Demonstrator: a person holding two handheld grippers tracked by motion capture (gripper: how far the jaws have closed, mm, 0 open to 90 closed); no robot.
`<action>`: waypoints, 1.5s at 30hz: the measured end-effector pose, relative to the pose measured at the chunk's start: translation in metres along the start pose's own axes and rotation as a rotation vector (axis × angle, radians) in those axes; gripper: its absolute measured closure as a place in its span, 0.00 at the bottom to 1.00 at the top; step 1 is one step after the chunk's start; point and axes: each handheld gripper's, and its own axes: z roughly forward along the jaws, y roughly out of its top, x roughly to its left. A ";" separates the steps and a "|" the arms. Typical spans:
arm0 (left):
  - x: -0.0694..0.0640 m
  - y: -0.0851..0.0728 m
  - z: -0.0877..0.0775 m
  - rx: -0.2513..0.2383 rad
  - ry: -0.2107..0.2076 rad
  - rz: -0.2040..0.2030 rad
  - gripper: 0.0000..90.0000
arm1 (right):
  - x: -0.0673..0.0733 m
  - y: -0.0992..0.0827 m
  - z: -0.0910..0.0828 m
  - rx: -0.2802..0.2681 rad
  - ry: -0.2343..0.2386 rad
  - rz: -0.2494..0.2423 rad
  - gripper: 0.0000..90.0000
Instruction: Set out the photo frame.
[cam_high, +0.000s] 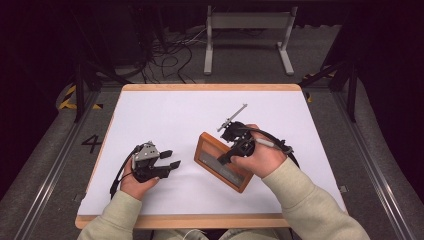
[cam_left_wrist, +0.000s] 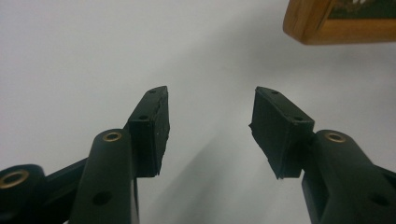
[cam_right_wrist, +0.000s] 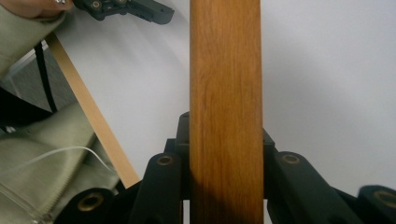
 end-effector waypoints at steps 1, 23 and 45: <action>0.000 0.000 0.000 0.000 0.000 -0.002 0.52 | -0.001 0.002 -0.002 0.005 -0.009 -0.025 0.81; 0.001 -0.002 -0.001 -0.007 -0.001 -0.001 0.52 | -0.035 0.031 -0.013 0.101 0.031 -0.460 0.82; 0.002 -0.002 -0.001 -0.009 -0.007 -0.004 0.52 | -0.075 0.035 0.031 0.177 0.119 -0.573 0.82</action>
